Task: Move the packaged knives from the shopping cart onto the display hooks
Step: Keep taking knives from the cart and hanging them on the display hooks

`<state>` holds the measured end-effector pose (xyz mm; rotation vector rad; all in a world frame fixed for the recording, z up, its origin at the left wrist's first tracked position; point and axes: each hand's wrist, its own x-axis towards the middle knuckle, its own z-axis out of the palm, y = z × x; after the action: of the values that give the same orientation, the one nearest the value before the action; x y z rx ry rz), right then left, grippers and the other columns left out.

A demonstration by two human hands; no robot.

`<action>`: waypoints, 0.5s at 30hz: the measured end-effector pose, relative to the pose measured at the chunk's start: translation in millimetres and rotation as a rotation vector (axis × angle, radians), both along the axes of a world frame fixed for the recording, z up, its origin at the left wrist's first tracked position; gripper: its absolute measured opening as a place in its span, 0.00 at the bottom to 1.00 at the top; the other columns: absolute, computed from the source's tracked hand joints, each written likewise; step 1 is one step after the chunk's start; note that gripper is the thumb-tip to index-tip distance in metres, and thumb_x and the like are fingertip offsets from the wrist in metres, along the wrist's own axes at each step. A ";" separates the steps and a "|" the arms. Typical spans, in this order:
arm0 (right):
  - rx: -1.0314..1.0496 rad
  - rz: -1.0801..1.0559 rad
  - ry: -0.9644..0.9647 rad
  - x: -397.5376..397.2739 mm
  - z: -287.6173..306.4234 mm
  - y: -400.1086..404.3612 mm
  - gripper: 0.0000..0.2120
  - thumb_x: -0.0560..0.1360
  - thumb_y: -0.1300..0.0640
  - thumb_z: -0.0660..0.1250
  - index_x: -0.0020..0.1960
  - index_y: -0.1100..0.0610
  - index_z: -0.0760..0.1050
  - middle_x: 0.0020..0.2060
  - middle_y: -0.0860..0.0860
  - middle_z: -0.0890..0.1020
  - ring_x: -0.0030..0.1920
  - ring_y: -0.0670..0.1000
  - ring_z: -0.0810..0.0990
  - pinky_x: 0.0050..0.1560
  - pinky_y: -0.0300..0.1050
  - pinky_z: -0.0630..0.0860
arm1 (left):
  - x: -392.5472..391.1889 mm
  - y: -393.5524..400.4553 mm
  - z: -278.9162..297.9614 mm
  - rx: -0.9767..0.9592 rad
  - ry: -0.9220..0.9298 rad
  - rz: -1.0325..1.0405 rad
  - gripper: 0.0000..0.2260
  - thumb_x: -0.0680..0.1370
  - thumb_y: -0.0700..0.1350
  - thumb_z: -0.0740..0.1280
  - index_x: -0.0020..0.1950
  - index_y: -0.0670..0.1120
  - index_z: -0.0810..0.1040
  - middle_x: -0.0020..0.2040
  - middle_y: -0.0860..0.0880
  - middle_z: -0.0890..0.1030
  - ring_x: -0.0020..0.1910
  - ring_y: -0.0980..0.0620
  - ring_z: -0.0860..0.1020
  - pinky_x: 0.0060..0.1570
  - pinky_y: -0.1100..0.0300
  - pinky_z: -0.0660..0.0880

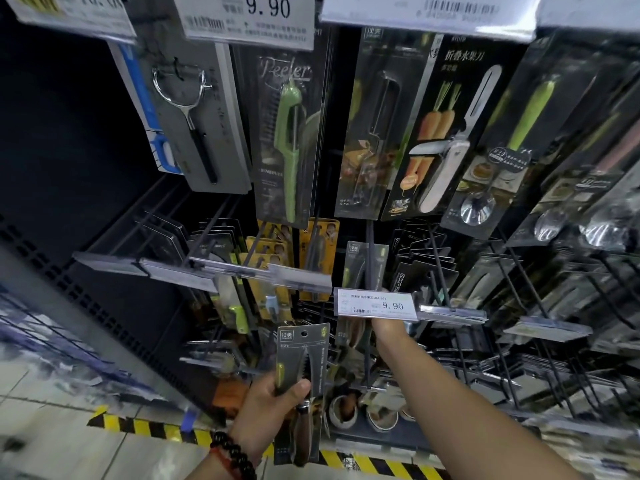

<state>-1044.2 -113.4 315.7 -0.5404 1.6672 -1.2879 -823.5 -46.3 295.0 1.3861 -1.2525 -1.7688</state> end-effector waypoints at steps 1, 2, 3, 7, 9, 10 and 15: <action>-0.010 -0.012 -0.055 -1.4 -0.6 -5.5 0.08 0.83 0.58 0.56 0.46 0.54 0.70 0.35 0.49 0.73 0.35 0.45 0.70 0.50 0.40 0.71 | 0.3 0.6 0.0 0.001 0.001 0.001 0.06 0.77 0.44 0.68 0.53 0.47 0.82 0.50 0.52 0.85 0.50 0.55 0.82 0.53 0.59 0.76; -0.035 -0.045 -0.107 -1.1 1.5 -9.3 0.05 0.83 0.57 0.56 0.53 0.54 0.71 0.33 0.49 0.76 0.34 0.45 0.73 0.51 0.42 0.70 | 0.4 1.0 0.2 0.002 0.002 0.004 0.06 0.77 0.44 0.69 0.52 0.48 0.82 0.49 0.53 0.85 0.50 0.55 0.82 0.51 0.60 0.76; -0.059 -0.081 -0.129 -2.9 0.1 -13.3 0.08 0.83 0.57 0.56 0.60 0.55 0.70 0.30 0.47 0.78 0.31 0.45 0.75 0.48 0.41 0.72 | 0.7 1.2 -0.4 0.004 0.002 0.009 0.05 0.76 0.45 0.69 0.51 0.48 0.82 0.48 0.53 0.85 0.49 0.55 0.82 0.50 0.61 0.75; -0.034 -0.122 -0.138 -1.8 -0.9 -12.9 0.05 0.82 0.55 0.59 0.49 0.56 0.70 0.29 0.49 0.78 0.29 0.46 0.76 0.40 0.40 0.72 | -1.8 0.7 -1.4 0.022 0.003 -0.001 0.05 0.76 0.46 0.69 0.51 0.47 0.82 0.46 0.53 0.85 0.49 0.54 0.82 0.48 0.61 0.75; 0.025 -0.092 -0.133 -0.7 -8.8 -9.4 0.12 0.82 0.51 0.58 0.41 0.53 0.69 0.41 0.51 0.77 0.41 0.46 0.77 0.56 0.48 0.70 | -4.2 -0.8 -2.6 0.026 -0.005 -0.030 0.08 0.76 0.47 0.70 0.52 0.46 0.82 0.47 0.52 0.85 0.50 0.53 0.82 0.52 0.58 0.76; 0.043 -0.080 -0.128 -0.3 -13.7 -6.8 0.11 0.82 0.51 0.58 0.42 0.51 0.70 0.48 0.51 0.77 0.49 0.49 0.75 0.64 0.53 0.68 | -5.8 -1.5 -2.6 0.020 -0.009 -0.045 0.09 0.76 0.48 0.70 0.53 0.46 0.82 0.49 0.52 0.85 0.51 0.53 0.82 0.54 0.56 0.77; 0.093 -0.023 -0.159 1.2 -33.1 27.8 0.16 0.81 0.50 0.60 0.65 0.55 0.72 0.59 0.52 0.80 0.58 0.54 0.77 0.65 0.57 0.72 | -17.4 -9.6 -5.6 -0.047 -0.042 -0.071 0.11 0.74 0.52 0.71 0.51 0.47 0.83 0.48 0.48 0.85 0.49 0.52 0.82 0.50 0.58 0.78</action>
<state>-1043.0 -85.6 282.6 -0.3546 1.5964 -1.2301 -840.8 -55.8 289.4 1.3739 -1.3731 -1.7539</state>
